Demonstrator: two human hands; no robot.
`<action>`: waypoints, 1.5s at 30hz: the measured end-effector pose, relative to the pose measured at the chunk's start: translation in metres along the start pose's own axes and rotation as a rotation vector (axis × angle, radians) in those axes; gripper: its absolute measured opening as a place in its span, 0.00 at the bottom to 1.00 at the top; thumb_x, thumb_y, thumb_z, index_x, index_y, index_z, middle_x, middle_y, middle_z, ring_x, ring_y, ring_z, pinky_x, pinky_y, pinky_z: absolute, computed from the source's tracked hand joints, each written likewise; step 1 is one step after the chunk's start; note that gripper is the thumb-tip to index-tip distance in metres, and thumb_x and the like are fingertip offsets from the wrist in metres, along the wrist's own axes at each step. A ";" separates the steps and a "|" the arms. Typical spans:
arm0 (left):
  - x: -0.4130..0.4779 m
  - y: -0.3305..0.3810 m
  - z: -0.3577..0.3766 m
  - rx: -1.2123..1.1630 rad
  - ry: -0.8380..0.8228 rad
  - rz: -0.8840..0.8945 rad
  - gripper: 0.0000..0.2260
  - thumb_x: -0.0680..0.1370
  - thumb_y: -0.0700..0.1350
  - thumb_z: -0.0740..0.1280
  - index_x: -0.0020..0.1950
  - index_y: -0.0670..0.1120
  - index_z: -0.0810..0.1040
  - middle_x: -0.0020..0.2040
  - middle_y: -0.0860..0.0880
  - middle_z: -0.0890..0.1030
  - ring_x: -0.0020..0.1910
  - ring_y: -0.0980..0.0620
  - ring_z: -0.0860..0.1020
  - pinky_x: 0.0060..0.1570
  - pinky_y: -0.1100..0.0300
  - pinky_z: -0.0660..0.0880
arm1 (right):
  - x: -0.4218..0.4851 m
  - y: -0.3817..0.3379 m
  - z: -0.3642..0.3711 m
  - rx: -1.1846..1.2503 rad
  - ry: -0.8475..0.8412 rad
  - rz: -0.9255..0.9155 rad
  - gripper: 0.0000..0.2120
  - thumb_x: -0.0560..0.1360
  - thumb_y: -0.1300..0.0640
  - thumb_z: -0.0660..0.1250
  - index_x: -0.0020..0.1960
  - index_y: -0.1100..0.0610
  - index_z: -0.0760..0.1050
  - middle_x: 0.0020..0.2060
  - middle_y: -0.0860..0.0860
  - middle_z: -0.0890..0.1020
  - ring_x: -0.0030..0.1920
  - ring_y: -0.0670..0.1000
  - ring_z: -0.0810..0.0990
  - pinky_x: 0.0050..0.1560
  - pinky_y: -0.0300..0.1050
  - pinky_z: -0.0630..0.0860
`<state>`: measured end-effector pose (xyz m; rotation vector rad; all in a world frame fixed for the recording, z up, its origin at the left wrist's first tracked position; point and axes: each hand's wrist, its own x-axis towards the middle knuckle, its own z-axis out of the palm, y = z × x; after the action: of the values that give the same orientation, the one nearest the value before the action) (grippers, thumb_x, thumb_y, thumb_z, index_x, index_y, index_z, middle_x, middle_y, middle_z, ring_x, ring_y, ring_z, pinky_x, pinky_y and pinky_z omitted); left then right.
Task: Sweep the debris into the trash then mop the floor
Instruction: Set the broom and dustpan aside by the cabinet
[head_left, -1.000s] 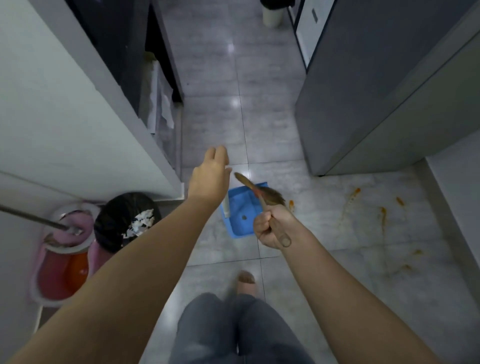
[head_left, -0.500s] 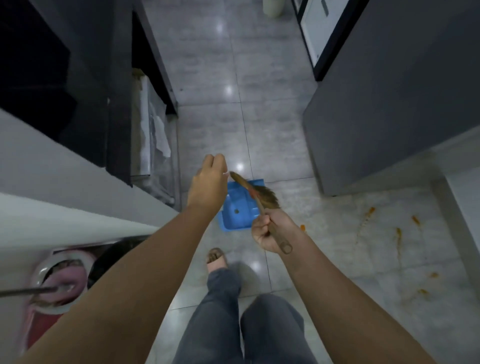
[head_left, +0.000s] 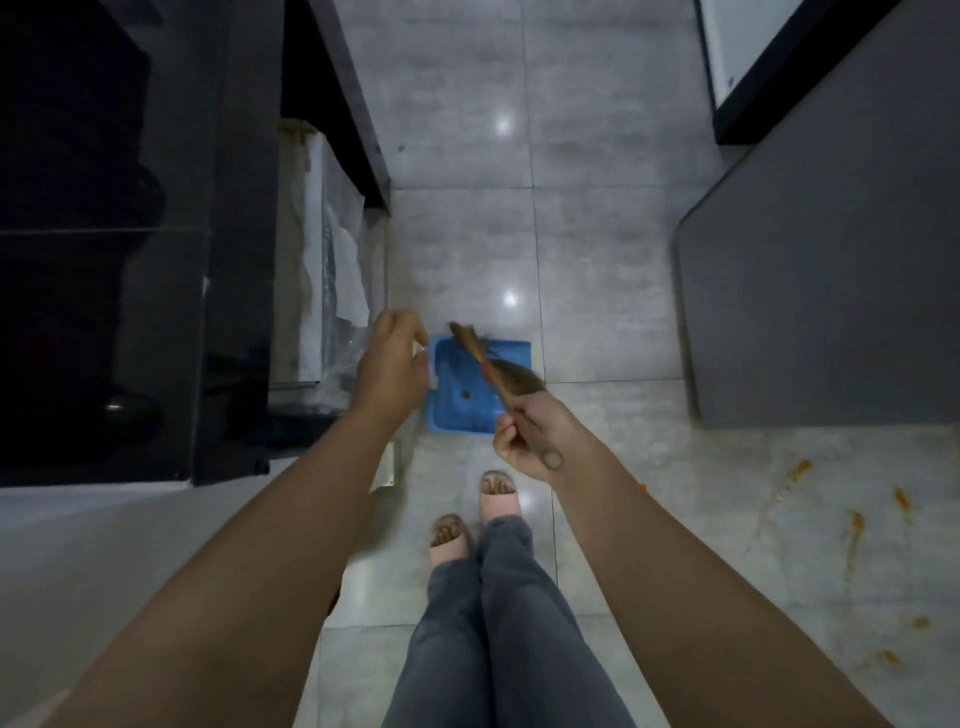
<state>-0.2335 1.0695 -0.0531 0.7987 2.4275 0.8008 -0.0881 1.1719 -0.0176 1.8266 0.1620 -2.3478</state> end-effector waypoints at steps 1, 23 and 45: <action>0.004 -0.006 -0.002 -0.021 0.004 -0.037 0.10 0.74 0.34 0.65 0.49 0.48 0.71 0.56 0.50 0.69 0.46 0.49 0.73 0.44 0.59 0.69 | 0.004 -0.003 0.003 -0.075 0.028 -0.007 0.09 0.84 0.58 0.51 0.49 0.57 0.67 0.30 0.50 0.66 0.26 0.44 0.66 0.17 0.30 0.64; 0.003 -0.028 0.002 -0.251 0.270 -0.429 0.12 0.75 0.46 0.71 0.57 0.51 0.76 0.49 0.50 0.82 0.45 0.53 0.78 0.42 0.61 0.72 | 0.048 -0.054 0.048 -1.854 0.025 -1.176 0.15 0.82 0.57 0.60 0.66 0.61 0.74 0.59 0.65 0.75 0.51 0.58 0.79 0.44 0.41 0.68; -0.013 -0.042 -0.015 -0.434 0.494 -0.675 0.15 0.78 0.43 0.67 0.64 0.44 0.71 0.54 0.47 0.79 0.47 0.55 0.73 0.41 0.68 0.66 | 0.085 -0.012 0.152 -1.997 -0.148 -1.019 0.13 0.83 0.54 0.57 0.65 0.56 0.71 0.52 0.60 0.81 0.52 0.59 0.79 0.44 0.46 0.69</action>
<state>-0.2483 1.0276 -0.0658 -0.4172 2.5119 1.2582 -0.2556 1.1506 -0.0622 0.3630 2.5012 -1.0188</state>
